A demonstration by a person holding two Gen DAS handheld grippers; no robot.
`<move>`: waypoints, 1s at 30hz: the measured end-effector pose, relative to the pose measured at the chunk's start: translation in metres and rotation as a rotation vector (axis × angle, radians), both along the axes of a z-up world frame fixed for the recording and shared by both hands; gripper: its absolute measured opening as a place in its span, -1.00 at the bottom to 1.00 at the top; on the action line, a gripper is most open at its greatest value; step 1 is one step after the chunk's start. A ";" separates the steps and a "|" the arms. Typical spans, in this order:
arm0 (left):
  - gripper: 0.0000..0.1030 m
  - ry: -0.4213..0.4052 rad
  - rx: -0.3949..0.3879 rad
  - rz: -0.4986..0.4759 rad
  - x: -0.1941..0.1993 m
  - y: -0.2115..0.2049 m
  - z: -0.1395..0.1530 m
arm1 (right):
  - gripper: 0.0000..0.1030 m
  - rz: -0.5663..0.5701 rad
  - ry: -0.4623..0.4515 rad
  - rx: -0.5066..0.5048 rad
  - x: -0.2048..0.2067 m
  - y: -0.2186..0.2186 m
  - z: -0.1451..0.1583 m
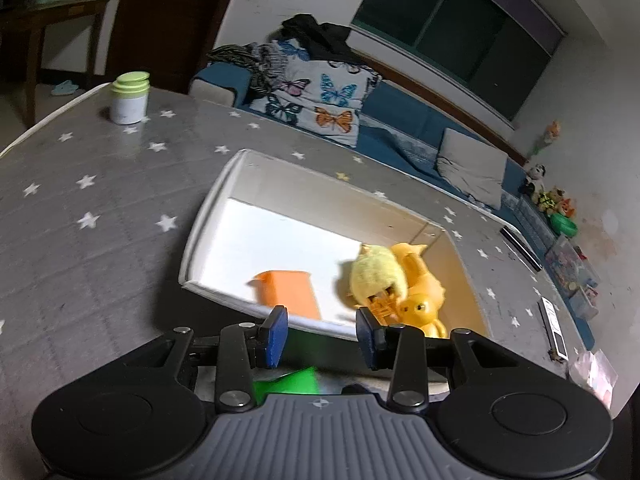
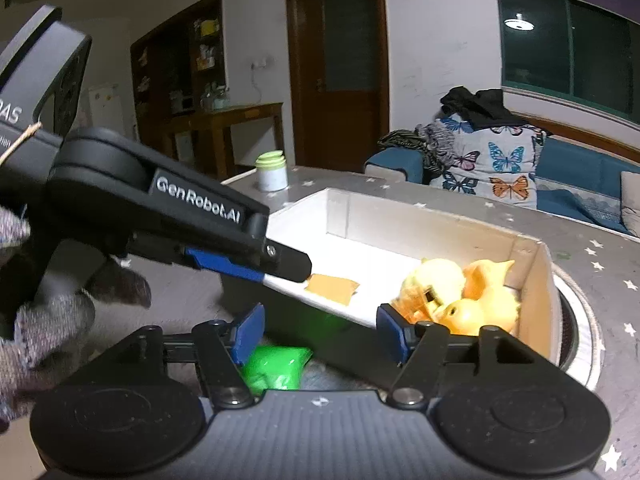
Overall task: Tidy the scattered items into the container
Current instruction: 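Move the left tool down to the green soft pack beside the box, then close the left tool on the green soft pack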
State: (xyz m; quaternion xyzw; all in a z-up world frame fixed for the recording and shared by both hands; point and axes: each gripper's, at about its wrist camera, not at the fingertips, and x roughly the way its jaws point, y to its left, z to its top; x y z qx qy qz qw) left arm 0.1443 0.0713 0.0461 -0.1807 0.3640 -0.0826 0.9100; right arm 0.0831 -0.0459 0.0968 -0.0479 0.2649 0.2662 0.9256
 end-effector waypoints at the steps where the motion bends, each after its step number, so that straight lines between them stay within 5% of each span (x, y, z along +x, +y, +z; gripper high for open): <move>1: -0.21 0.004 -0.001 0.007 -0.001 0.003 -0.001 | 0.25 0.007 0.004 -0.005 -0.001 0.003 -0.002; 30: -0.21 0.145 -0.045 0.037 -0.004 0.030 -0.050 | 0.48 0.124 0.123 -0.092 0.004 0.045 -0.046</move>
